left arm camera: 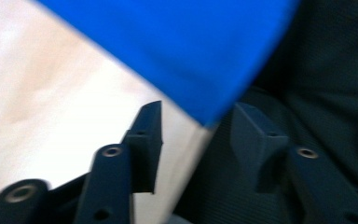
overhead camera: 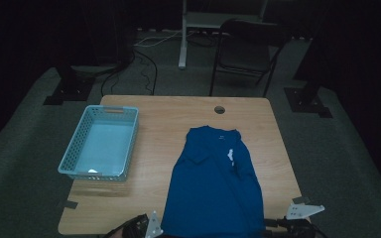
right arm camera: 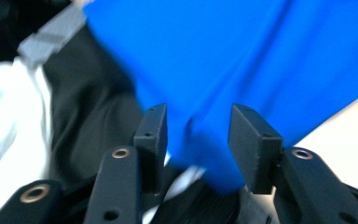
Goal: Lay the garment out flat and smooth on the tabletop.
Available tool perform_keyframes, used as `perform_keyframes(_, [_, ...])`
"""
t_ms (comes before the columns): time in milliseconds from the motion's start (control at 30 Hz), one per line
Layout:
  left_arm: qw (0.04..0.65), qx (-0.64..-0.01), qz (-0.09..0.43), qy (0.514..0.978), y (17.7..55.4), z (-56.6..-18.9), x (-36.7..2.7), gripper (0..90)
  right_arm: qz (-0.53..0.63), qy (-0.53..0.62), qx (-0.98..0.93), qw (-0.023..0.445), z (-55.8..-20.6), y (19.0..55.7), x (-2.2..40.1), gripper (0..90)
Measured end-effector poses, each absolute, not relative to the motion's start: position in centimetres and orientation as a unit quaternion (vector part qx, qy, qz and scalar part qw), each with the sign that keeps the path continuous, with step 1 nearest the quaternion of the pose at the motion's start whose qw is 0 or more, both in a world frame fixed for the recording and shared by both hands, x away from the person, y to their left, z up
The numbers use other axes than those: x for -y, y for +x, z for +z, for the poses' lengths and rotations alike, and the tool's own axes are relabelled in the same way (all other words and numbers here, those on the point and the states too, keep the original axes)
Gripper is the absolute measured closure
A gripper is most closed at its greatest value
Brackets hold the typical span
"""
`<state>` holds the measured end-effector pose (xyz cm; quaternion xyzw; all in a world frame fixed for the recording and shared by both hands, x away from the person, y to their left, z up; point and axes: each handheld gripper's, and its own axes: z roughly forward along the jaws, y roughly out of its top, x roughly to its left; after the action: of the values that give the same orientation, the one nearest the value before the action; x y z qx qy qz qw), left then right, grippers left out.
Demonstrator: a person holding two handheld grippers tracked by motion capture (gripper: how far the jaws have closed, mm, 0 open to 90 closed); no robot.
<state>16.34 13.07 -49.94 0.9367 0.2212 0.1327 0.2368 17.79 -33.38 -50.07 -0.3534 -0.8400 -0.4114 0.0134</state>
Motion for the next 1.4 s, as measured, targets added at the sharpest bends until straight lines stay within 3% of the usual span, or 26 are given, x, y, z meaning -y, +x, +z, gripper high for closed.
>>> perform_keyframes(133, [0.288,-0.246,0.167,0.910,18.2,-48.5,-13.0,47.5,-0.419,-0.400,0.814,-0.041,-48.3,21.0,32.9,49.0])
perform_keyframes(300, [0.326,-0.248,0.153,0.899,20.0,-48.4,-11.0,45.9,-0.416,-0.428,0.800,-0.064,-47.2,25.4,31.3,43.6])
perform_keyframes(533, [0.331,-0.274,0.128,0.894,23.1,-50.9,-8.1,41.1,-0.375,-0.451,0.804,-0.096,-47.9,31.1,27.0,40.8])
perform_keyframes(733, [0.311,-0.311,0.131,0.888,24.2,-53.0,-7.0,28.8,-0.328,-0.471,0.812,-0.106,-49.8,33.6,25.0,39.5])
perform_keyframes(767, [0.309,-0.316,0.126,0.888,24.3,-53.3,-7.0,22.9,-0.322,-0.474,0.813,-0.104,-50.0,34.0,24.8,39.7])
perform_keyframes(800, [0.303,-0.317,0.124,0.890,24.3,-53.5,-6.9,14.2,-0.312,-0.477,0.814,-0.111,-50.2,34.3,24.6,45.5])
perform_keyframes(833, [0.299,-0.317,0.127,0.891,24.3,-53.7,-6.8,11.3,-0.302,-0.477,0.817,-0.115,-50.3,34.6,24.4,56.6])
perform_keyframes(933, [0.304,-0.316,0.126,0.890,24.3,-53.8,-6.8,10.7,-0.285,-0.478,0.820,-0.138,-50.3,35.1,24.1,83.2])
perform_keyframes(967, [0.302,-0.316,0.128,0.890,24.3,-53.8,-6.8,8.3,-0.286,-0.481,0.817,-0.137,-50.1,35.4,24.1,86.8])
perform_keyframes(1033, [0.302,-0.310,0.118,0.894,24.4,-54.0,-6.9,2.2,-0.288,-0.480,0.817,-0.139,-49.5,35.9,24.4,87.4])
perform_keyframes(1167, [0.306,-0.309,0.119,0.893,24.4,-54.1,-7.0,2.2,-0.295,-0.492,0.802,-0.165,-47.0,36.8,26.1,87.6])
perform_keyframes(1333, [0.307,-0.308,0.118,0.893,24.4,-54.1,-6.9,2.2,-0.271,-0.550,0.756,-0.229,-43.2,40.2,31.9,87.3])
perform_keyframes(1367, [0.307,-0.307,0.117,0.893,24.4,-54.1,-7.0,2.2,-0.266,-0.554,0.754,-0.233,-43.1,40.4,32.2,86.0])
perform_keyframes(1400, [0.307,-0.307,0.117,0.893,24.4,-54.1,-6.9,2.2,-0.251,-0.578,0.737,-0.245,-42.9,41.3,33.8,75.8])
